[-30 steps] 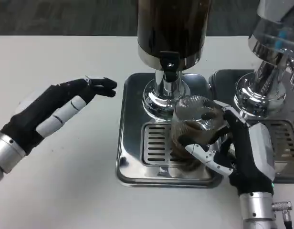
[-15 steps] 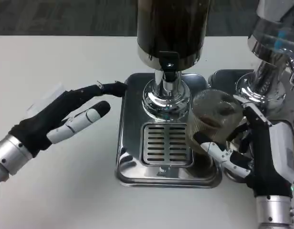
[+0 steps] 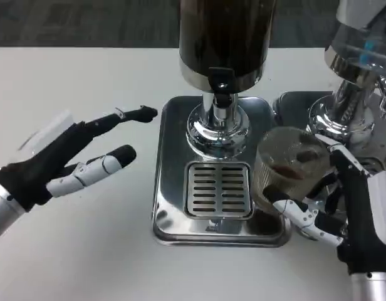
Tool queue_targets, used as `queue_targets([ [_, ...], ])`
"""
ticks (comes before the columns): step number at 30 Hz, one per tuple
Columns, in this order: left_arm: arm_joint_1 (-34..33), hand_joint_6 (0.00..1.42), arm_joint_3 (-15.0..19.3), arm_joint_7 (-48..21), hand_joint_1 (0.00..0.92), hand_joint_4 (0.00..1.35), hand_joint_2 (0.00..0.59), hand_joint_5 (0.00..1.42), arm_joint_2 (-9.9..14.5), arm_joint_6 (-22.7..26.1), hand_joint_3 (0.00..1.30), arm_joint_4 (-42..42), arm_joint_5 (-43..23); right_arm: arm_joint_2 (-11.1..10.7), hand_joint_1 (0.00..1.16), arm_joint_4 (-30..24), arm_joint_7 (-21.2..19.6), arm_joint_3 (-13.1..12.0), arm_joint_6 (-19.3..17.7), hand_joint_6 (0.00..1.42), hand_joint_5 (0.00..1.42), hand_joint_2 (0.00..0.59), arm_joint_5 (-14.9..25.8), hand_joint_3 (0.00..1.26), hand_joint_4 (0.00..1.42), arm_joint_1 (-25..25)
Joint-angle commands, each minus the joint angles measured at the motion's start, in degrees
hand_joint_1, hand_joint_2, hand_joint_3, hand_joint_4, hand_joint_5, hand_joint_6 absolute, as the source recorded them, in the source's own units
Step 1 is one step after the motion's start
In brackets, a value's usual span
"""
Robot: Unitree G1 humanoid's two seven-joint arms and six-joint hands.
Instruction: Grasp the cup under the faucet to collect the drink, then remove the cup.
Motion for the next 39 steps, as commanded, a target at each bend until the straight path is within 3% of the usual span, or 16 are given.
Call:
queue_targets([
  [1,3.11,0.09,-0.43,0.44,0.000,0.17,0.199,0.12,1.81,-2.60,0.22,-3.00,0.27,-0.20,0.67,-4.39,0.92,-0.54,-1.48,1.21,0.88,0.237,0.71,0.61,0.76,1.93],
  [11,9.00,0.09,-1.84,-0.40,0.000,0.17,0.195,0.12,3.81,-6.15,0.21,-9.26,-0.34,0.23,0.68,-10.16,3.52,0.23,-2.69,1.21,0.89,0.236,0.63,0.61,0.76,7.02],
  [23,11.35,0.09,-3.06,-0.11,0.000,0.17,0.193,0.11,6.17,-8.89,0.21,-11.79,0.33,0.08,0.67,-15.55,5.28,1.60,-4.32,1.24,0.91,0.231,-0.54,0.62,0.77,11.94],
  [39,15.51,0.09,-2.66,0.74,0.000,0.16,0.192,0.10,7.40,-10.75,0.20,-16.37,0.13,-0.12,0.67,-17.51,6.89,1.72,-5.64,1.24,0.91,0.233,-0.38,0.63,0.78,15.13],
])
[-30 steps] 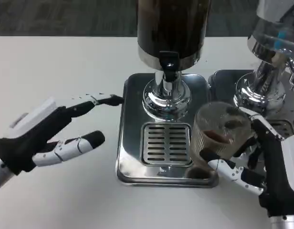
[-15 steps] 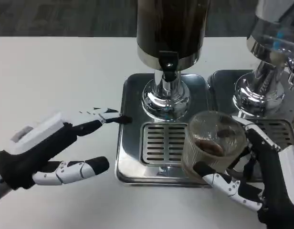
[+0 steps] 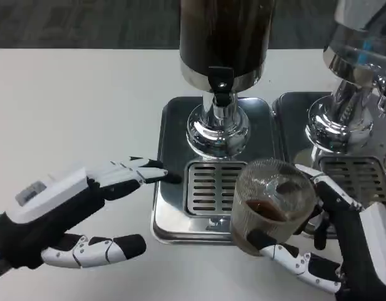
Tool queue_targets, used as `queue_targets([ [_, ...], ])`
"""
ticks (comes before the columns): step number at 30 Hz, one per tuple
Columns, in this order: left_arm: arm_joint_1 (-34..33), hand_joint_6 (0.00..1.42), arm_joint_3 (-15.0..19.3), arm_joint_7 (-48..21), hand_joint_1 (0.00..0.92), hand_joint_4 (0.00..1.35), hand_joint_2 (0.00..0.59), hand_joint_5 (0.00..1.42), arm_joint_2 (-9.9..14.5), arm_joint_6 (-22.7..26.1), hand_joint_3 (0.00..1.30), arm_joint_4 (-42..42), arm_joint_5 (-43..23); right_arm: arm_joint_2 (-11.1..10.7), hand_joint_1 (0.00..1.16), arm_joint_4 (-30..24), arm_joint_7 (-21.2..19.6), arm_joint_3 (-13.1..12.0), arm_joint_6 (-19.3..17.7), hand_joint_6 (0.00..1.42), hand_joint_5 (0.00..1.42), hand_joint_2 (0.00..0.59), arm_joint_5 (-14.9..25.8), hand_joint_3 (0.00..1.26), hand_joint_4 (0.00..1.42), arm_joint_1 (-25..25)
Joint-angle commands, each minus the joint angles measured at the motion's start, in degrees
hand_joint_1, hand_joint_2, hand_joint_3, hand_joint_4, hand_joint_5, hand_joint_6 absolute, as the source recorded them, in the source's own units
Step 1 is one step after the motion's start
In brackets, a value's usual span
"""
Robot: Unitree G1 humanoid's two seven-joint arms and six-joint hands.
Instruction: Grasp the cup under the faucet to collect the drink, then remove the cup.
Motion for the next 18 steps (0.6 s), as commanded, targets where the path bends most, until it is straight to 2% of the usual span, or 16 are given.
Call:
queue_targets([
  [1,1.28,0.09,0.01,0.79,0.000,0.16,0.191,0.10,1.10,-0.51,0.20,-1.39,0.08,0.27,0.66,-2.21,-0.05,-0.21,-2.38,1.24,0.91,0.234,0.37,0.63,0.78,0.29],
  [18,1.86,0.09,0.43,1.08,0.000,0.16,0.191,0.10,0.83,0.28,0.20,-2.06,-0.07,0.46,0.66,-1.89,0.84,-0.76,-2.38,1.24,0.92,0.233,1.05,0.64,0.79,-0.62],
])
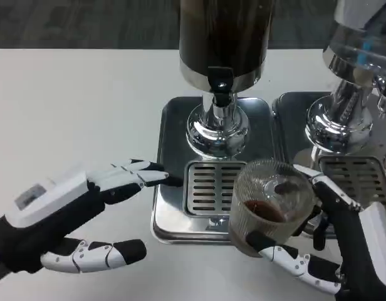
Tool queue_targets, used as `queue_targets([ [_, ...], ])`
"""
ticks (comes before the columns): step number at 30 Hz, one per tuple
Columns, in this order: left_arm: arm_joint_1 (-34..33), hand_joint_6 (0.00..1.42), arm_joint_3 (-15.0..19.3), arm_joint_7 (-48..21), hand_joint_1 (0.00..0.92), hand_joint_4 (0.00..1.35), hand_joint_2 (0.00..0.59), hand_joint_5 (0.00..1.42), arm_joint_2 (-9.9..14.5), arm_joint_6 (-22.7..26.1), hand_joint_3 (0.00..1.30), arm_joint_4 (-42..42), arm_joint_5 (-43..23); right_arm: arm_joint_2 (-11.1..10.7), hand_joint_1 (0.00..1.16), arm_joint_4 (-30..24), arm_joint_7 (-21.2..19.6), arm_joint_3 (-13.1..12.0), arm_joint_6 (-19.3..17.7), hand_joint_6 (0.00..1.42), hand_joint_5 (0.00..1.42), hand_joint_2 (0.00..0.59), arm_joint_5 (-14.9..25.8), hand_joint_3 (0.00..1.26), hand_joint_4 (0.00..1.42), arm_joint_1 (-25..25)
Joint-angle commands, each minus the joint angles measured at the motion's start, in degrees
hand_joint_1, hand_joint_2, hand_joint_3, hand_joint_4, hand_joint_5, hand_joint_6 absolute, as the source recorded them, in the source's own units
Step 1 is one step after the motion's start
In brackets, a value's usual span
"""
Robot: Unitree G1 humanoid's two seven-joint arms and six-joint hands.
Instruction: Grasp the cup under the faucet to collect the drink, then remove the cup.
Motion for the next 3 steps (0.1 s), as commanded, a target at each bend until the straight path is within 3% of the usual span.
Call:
queue_targets([
  [1,0.60,0.09,0.08,1.00,0.000,0.16,0.191,0.10,0.74,0.23,0.20,-0.48,-0.07,0.36,0.66,-1.22,-0.17,-0.50,-2.17,1.24,0.92,0.232,0.98,0.64,0.79,-0.96],
  [3,0.57,0.09,0.10,1.15,0.000,0.16,0.190,0.10,0.77,0.23,0.20,-0.44,-0.02,0.35,0.66,-1.17,-0.08,-0.51,-2.18,1.24,0.92,0.232,1.07,0.64,0.79,-1.04],
])
